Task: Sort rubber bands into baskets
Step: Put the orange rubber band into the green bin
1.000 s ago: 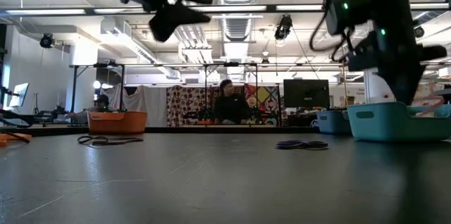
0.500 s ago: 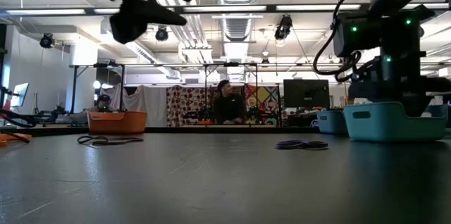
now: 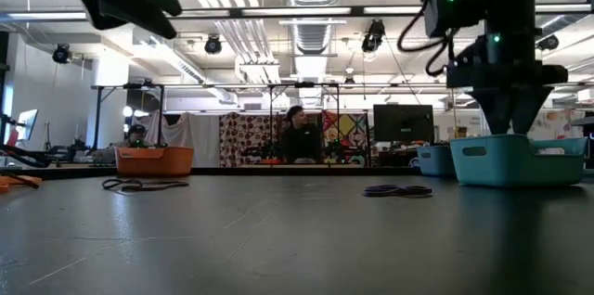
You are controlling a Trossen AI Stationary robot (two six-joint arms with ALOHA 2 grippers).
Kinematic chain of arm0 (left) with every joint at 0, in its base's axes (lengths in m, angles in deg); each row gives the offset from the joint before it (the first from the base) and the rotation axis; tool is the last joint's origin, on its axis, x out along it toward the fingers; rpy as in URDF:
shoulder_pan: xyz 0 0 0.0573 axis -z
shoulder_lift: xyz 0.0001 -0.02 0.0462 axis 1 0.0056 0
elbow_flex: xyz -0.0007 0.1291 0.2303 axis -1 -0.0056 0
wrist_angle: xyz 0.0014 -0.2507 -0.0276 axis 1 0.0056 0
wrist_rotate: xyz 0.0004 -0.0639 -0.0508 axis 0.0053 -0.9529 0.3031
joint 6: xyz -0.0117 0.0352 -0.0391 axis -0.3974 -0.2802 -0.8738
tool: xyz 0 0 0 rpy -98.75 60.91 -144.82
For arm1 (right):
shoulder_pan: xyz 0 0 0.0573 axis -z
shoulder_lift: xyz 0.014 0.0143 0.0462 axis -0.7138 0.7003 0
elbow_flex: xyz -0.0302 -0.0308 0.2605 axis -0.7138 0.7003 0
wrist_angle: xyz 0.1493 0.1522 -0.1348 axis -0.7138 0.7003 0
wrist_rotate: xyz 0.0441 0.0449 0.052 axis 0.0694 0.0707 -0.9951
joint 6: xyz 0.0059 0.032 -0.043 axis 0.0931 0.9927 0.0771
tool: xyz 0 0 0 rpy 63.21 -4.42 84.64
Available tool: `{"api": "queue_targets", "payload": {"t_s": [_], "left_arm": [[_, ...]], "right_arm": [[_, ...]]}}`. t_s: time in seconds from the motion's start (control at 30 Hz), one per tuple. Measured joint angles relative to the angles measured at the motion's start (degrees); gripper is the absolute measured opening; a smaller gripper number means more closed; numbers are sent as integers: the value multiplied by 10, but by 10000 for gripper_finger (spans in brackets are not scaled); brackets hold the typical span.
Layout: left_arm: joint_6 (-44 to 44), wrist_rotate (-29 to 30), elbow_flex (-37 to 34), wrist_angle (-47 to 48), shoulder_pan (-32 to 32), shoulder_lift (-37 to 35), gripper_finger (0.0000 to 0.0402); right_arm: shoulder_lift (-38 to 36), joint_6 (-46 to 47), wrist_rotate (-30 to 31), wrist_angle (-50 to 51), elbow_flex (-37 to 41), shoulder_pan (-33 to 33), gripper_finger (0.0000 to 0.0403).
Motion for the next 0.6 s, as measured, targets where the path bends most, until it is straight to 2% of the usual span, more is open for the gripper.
{"api": "queue_targets", "payload": {"t_s": [0.17, 0.37, 0.47, 0.6], "left_arm": [[-5, 7, -2, 45, 2, -29, 154], [-14, 8, -7, 117, 9, -78, 154], [-30, 3, -28, 157, 9, -112, 154], [-96, -10, -81, 196, 9, -157, 154]], "right_arm": [[1, -18, -42, 5, -4, -12, 228], [1, 28, -65, 22, -9, -32, 225], [1, 51, -78, 28, -30, -54, 230], [2, 90, -73, 34, -63, -87, 238]]}}
